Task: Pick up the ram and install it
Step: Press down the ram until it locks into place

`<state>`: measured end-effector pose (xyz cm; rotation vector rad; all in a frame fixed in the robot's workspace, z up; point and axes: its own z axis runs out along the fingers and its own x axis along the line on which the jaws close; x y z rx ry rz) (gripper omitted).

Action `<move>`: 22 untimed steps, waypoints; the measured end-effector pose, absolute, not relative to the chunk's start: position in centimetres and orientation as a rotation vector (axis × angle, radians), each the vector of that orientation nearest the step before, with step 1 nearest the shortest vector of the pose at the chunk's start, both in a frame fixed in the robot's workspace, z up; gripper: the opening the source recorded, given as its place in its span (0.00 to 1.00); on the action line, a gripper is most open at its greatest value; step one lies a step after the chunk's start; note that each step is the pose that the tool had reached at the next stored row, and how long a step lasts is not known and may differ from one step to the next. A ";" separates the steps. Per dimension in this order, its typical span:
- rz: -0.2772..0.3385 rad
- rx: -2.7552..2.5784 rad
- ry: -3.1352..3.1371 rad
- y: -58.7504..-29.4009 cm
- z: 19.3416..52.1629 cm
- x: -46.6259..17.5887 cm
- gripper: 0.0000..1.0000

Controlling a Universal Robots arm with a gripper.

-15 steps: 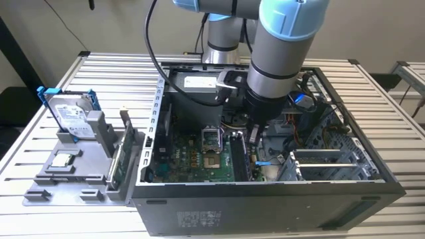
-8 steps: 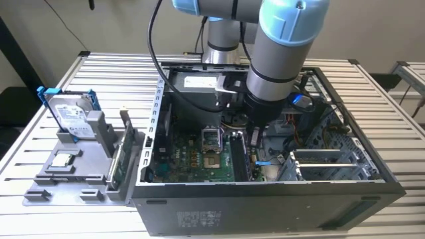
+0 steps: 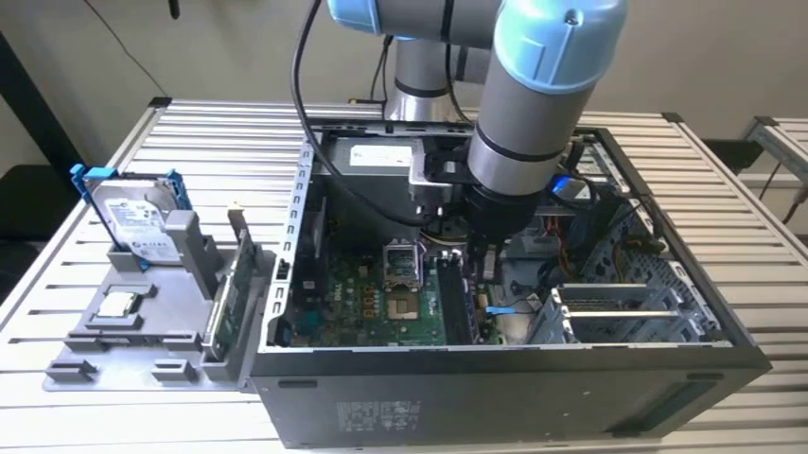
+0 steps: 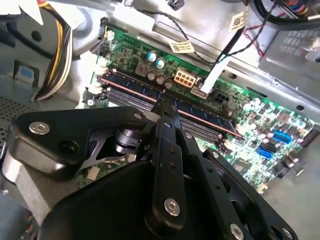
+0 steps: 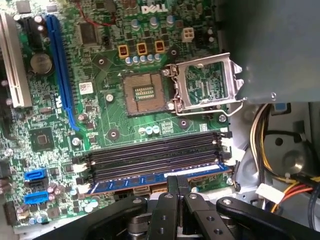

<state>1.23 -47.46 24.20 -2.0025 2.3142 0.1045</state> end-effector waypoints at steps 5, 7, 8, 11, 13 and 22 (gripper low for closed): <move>0.107 -2.055 2.270 -47.6 24.1 1.2 0.11; 0.108 -2.064 2.261 -47.7 24.1 1.2 0.11; 0.109 -2.069 2.257 -47.7 24.0 1.2 0.11; 0.111 -2.080 2.245 -48.0 23.8 1.2 0.11; 0.112 -2.085 2.240 -48.4 23.7 1.2 0.11; 0.116 -2.089 2.234 -49.0 23.5 1.2 0.11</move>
